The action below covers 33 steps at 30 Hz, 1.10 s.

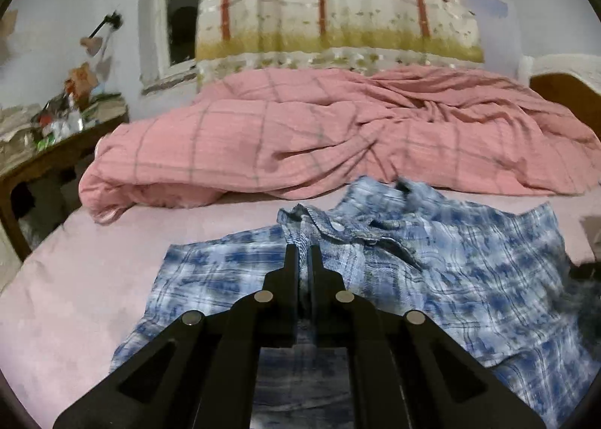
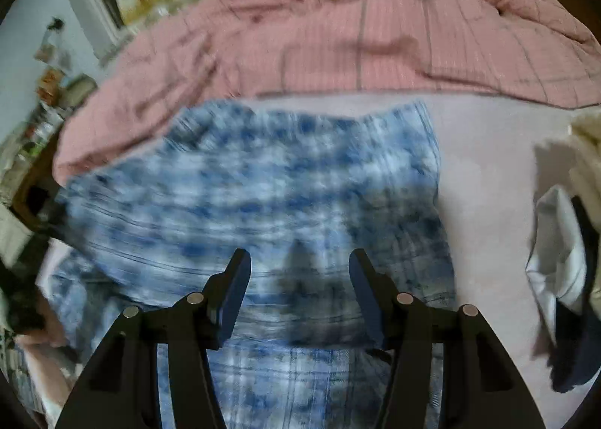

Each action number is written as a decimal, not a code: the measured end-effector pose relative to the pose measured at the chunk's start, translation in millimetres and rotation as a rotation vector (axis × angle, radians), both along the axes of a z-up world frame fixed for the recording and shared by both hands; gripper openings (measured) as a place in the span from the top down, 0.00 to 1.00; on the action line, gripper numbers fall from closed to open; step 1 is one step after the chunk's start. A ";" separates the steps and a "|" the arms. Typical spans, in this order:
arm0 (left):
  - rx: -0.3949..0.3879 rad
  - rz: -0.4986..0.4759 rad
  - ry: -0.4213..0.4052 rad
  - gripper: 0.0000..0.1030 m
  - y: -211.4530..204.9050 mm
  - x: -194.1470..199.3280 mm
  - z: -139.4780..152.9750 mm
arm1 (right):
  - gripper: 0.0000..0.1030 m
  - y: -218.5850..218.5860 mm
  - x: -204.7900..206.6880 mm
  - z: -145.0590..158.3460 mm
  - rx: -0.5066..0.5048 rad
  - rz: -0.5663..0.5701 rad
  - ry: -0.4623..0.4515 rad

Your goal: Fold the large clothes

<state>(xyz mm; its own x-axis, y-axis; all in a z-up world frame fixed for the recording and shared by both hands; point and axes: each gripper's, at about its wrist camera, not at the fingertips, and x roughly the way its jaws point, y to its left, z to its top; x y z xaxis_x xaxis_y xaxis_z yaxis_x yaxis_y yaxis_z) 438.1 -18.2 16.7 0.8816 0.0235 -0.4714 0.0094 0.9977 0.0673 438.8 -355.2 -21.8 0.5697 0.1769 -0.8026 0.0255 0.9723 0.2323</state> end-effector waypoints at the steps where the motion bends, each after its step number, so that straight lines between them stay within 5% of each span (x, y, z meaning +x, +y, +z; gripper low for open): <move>1: -0.009 0.015 0.009 0.96 6.0 3.0 -0.5 | 0.45 1.8 1.6 -3.9 -0.001 0.008 0.010; 8: 0.090 0.150 -0.019 0.96 27.3 12.0 -8.6 | 0.45 8.4 6.0 -13.8 -0.045 0.019 0.028; 13: 0.090 0.202 0.011 0.96 44.5 21.8 -15.6 | 0.45 18.3 1.2 -12.6 -0.071 0.081 0.022; 18: 0.118 0.261 0.037 0.96 57.8 31.0 -24.7 | 0.45 8.1 6.0 -15.2 -0.068 0.027 0.020; 27: 0.015 0.219 0.215 0.95 75.3 56.4 -55.8 | 0.46 -14.4 18.1 -39.6 -0.081 -0.049 0.056; 32: -0.057 0.207 0.249 0.92 84.2 59.1 -61.6 | 0.46 -15.8 8.2 -11.3 0.003 -0.076 -0.050; 33: -0.064 0.207 0.252 0.85 85.5 58.9 -61.6 | 0.46 -14.2 6.7 -6.0 -0.018 -0.088 -0.062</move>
